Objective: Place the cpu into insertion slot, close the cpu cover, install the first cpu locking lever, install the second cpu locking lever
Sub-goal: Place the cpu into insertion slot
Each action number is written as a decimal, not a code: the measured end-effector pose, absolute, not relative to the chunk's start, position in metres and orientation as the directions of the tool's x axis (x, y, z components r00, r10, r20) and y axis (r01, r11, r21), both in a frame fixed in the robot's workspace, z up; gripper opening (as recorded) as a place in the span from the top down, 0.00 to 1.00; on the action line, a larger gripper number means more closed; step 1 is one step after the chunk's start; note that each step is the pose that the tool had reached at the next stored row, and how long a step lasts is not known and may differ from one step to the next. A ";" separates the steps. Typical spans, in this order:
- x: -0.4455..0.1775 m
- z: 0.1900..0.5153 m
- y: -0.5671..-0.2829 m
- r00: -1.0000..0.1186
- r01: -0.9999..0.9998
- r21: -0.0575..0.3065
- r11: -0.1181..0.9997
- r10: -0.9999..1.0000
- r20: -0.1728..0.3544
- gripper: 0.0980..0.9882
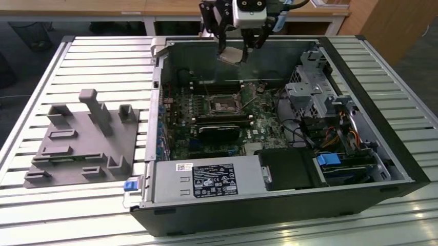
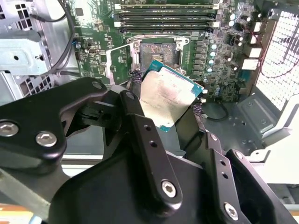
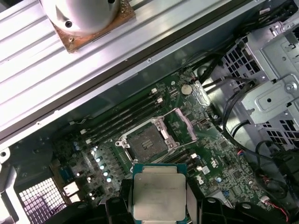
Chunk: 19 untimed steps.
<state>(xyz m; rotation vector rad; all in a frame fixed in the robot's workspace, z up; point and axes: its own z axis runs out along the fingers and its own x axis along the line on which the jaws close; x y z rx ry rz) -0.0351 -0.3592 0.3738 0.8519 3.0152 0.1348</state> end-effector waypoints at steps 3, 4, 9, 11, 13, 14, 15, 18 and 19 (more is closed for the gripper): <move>-0.035 0.374 -0.359 -0.842 0.538 0.084 0.839 0.539 0.018 0.50; -0.035 0.374 -0.359 -0.839 0.543 0.084 0.836 0.543 0.018 0.50; -0.035 0.374 -0.359 -0.825 0.565 0.084 0.821 0.565 0.018 0.50; -0.035 0.374 -0.359 -0.820 0.572 0.084 0.816 0.573 0.018 0.50; -0.035 0.374 -0.359 -0.814 0.579 0.084 0.811 0.580 0.018 0.50; -0.035 0.374 -0.359 -0.812 0.583 0.084 0.808 0.584 0.018 0.50; -0.035 0.374 -0.359 -0.809 0.587 0.084 0.805 0.588 0.018 0.50; -0.035 0.374 -0.359 -0.799 0.600 0.084 0.796 0.601 0.018 0.50; -0.035 0.374 -0.359 -0.796 0.604 0.084 0.793 0.605 0.018 0.50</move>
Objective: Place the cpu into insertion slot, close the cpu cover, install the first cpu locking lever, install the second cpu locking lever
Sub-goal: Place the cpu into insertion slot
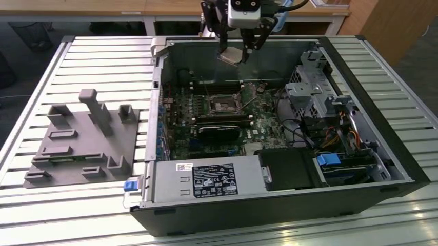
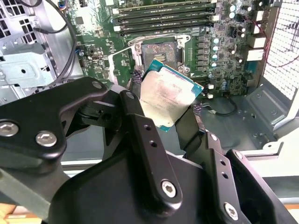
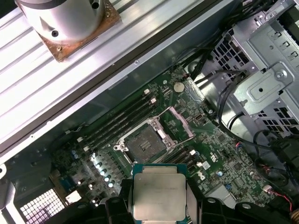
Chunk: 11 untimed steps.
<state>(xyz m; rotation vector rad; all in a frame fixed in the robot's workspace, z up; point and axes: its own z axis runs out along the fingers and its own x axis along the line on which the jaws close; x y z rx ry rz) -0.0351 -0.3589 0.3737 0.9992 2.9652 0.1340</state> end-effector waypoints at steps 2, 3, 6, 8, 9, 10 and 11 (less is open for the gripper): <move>-0.035 0.374 -0.359 -0.790 0.612 0.084 0.787 0.612 0.018 0.50; -0.035 0.374 -0.359 -0.787 0.615 0.084 0.784 0.616 0.018 0.50; -0.035 0.374 -0.359 -0.778 0.627 0.084 0.774 0.628 0.018 0.50; -0.035 0.374 -0.359 -0.772 0.635 0.084 0.768 0.636 0.018 0.50; -0.035 0.374 -0.359 -0.768 0.639 0.084 0.765 0.640 0.018 0.50; -0.035 0.373 -0.358 -0.765 0.642 0.084 0.762 0.643 0.018 0.50; -0.035 0.373 -0.358 -0.762 0.646 0.084 0.758 0.647 0.018 0.50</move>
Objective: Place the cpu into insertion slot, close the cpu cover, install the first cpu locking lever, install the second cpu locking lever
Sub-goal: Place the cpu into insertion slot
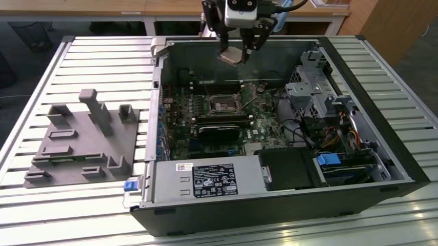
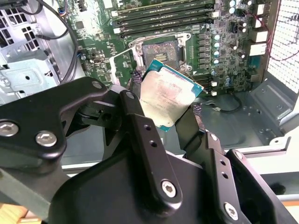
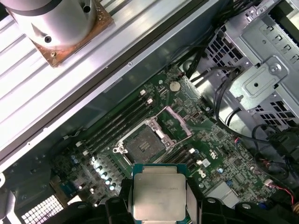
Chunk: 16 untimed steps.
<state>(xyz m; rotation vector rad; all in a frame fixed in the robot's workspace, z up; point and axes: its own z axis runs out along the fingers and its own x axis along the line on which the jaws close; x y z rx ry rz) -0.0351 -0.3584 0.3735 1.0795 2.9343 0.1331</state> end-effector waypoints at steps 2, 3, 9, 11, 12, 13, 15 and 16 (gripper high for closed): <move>-0.035 0.374 -0.358 -0.756 0.653 0.084 0.752 0.654 0.018 0.50; -0.035 0.374 -0.358 -0.753 0.657 0.084 0.749 0.658 0.018 0.50; -0.035 0.373 -0.358 -0.734 0.678 0.084 0.730 0.679 0.018 0.50; -0.035 0.373 -0.358 -0.727 0.685 0.084 0.724 0.686 0.018 0.50; -0.035 0.373 -0.358 -0.723 0.689 0.084 0.720 0.690 0.018 0.50; -0.035 0.373 -0.358 -0.719 0.693 0.084 0.716 0.694 0.018 0.50; -0.035 0.373 -0.358 -0.712 0.701 0.084 0.709 0.702 0.018 0.50; -0.035 0.373 -0.358 -0.708 0.705 0.084 0.705 0.706 0.018 0.50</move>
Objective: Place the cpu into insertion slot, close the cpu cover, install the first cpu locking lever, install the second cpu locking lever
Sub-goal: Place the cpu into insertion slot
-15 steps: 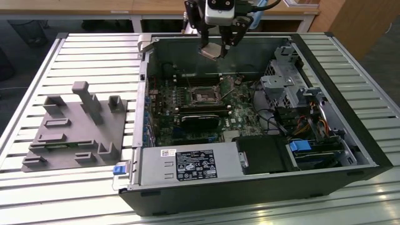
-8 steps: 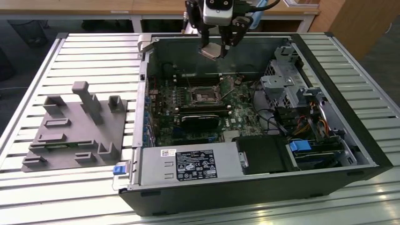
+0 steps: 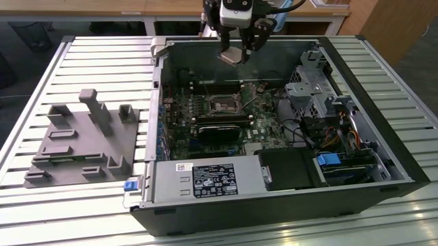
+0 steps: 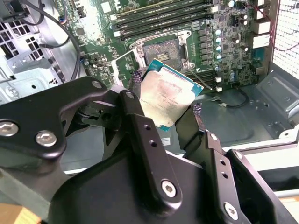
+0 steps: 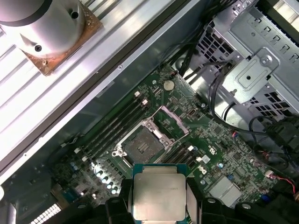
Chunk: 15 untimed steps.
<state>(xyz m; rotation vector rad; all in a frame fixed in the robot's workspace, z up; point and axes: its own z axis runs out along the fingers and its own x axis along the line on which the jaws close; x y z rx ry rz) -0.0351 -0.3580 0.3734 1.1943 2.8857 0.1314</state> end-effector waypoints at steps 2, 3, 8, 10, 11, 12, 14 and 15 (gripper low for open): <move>-0.035 0.373 -0.358 -0.700 0.713 0.084 0.696 0.714 0.018 0.50; -0.035 0.373 -0.358 -0.695 0.717 0.084 0.692 0.718 0.018 0.50; -0.035 0.373 -0.358 -0.675 0.736 0.083 0.672 0.738 0.017 0.50; -0.035 0.373 -0.358 -0.667 0.744 0.083 0.663 0.745 0.017 0.50; -0.035 0.373 -0.358 -0.663 0.747 0.083 0.659 0.749 0.017 0.50; -0.035 0.373 -0.358 -0.658 0.751 0.083 0.655 0.752 0.017 0.50; -0.035 0.373 -0.358 -0.650 0.758 0.083 0.646 0.760 0.017 0.50; -0.035 0.373 -0.358 -0.645 0.762 0.083 0.642 0.764 0.017 0.50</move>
